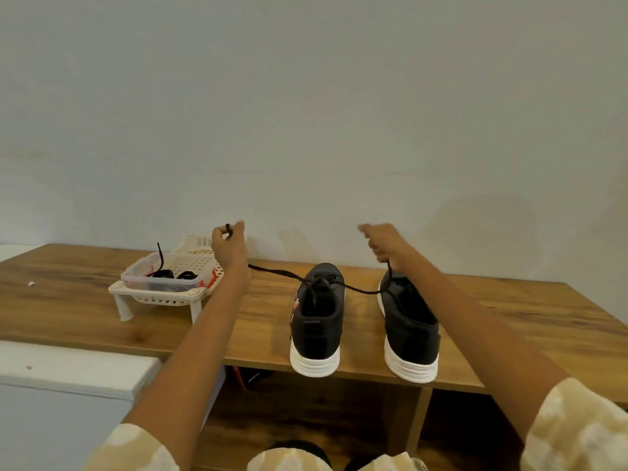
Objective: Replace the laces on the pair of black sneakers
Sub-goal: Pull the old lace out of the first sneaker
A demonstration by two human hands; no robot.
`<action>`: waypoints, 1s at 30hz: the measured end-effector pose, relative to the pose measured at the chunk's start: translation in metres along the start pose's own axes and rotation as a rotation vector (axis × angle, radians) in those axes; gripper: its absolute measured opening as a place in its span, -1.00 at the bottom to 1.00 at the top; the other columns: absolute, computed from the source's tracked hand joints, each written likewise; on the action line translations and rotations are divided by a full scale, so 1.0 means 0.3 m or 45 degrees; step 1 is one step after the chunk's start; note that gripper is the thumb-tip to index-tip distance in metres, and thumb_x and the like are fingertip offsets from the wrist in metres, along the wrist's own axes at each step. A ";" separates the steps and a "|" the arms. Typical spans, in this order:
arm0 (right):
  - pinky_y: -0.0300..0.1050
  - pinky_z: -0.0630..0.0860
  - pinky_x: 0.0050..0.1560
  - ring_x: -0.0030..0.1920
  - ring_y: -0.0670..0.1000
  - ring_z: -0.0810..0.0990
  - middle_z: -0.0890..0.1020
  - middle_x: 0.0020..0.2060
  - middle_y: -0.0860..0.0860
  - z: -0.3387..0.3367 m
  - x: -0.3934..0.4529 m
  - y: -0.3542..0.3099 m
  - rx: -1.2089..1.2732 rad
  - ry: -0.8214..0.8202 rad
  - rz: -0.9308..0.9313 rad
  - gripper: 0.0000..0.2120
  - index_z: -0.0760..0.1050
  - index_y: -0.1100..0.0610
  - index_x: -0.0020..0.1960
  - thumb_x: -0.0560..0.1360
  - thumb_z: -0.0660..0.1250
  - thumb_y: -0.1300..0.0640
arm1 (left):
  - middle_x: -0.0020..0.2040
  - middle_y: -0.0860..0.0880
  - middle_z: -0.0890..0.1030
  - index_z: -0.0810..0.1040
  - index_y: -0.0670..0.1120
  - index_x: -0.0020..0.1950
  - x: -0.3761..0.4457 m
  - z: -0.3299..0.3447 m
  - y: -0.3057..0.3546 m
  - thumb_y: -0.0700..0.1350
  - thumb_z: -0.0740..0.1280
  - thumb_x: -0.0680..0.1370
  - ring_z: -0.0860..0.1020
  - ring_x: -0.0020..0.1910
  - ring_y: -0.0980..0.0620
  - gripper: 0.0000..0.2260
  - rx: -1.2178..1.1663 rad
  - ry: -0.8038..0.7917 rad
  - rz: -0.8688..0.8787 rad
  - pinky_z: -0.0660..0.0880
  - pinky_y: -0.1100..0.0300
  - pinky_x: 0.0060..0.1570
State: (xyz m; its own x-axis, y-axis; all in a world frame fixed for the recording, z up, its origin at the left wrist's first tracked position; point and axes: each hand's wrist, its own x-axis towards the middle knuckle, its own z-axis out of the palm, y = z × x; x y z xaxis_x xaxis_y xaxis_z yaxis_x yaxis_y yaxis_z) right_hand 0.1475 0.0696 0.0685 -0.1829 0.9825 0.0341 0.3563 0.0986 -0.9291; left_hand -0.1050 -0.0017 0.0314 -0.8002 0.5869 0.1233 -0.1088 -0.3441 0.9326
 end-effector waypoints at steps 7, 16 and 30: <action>0.12 0.48 0.13 0.17 0.30 0.51 0.47 0.25 0.35 0.121 -0.041 0.063 -0.971 -0.258 -0.195 -0.60 0.41 0.42 0.29 0.57 0.25 0.16 | 0.26 -0.23 0.30 0.11 -0.11 0.47 -0.015 -0.030 -0.048 -0.24 0.32 0.50 0.52 -0.08 -0.19 -0.40 1.475 -0.250 0.616 0.41 0.09 -0.28; -0.11 0.52 0.04 0.02 -0.01 0.53 0.53 0.01 -0.01 0.124 -0.110 0.040 -0.677 -0.527 -0.300 -0.62 0.47 0.19 0.24 0.51 0.37 0.01 | 0.31 -0.20 0.24 0.21 -0.15 0.38 -0.062 0.010 -0.048 -0.12 0.35 0.50 0.35 0.25 -0.18 -0.47 2.108 -0.443 0.690 0.48 -0.05 0.12; -0.06 0.60 -0.02 0.03 0.08 0.59 0.59 0.01 0.13 0.093 -0.115 0.107 -0.362 -0.441 -0.160 -0.75 0.42 0.11 0.07 0.42 0.36 0.26 | 0.02 0.00 0.57 0.65 -0.08 0.08 -0.176 0.083 -0.074 -0.11 0.33 0.55 0.48 -0.02 0.11 -0.84 1.304 -1.307 0.718 0.34 0.33 -0.10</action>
State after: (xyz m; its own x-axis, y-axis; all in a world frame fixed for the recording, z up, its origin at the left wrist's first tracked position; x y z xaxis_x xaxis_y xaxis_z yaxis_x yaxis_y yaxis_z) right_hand 0.1396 0.0344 0.0272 -0.5186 0.8545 -0.0296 0.5399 0.3004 -0.7863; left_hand -0.0456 -0.0068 0.0124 0.1811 0.9375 0.2971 0.8336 -0.3066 0.4595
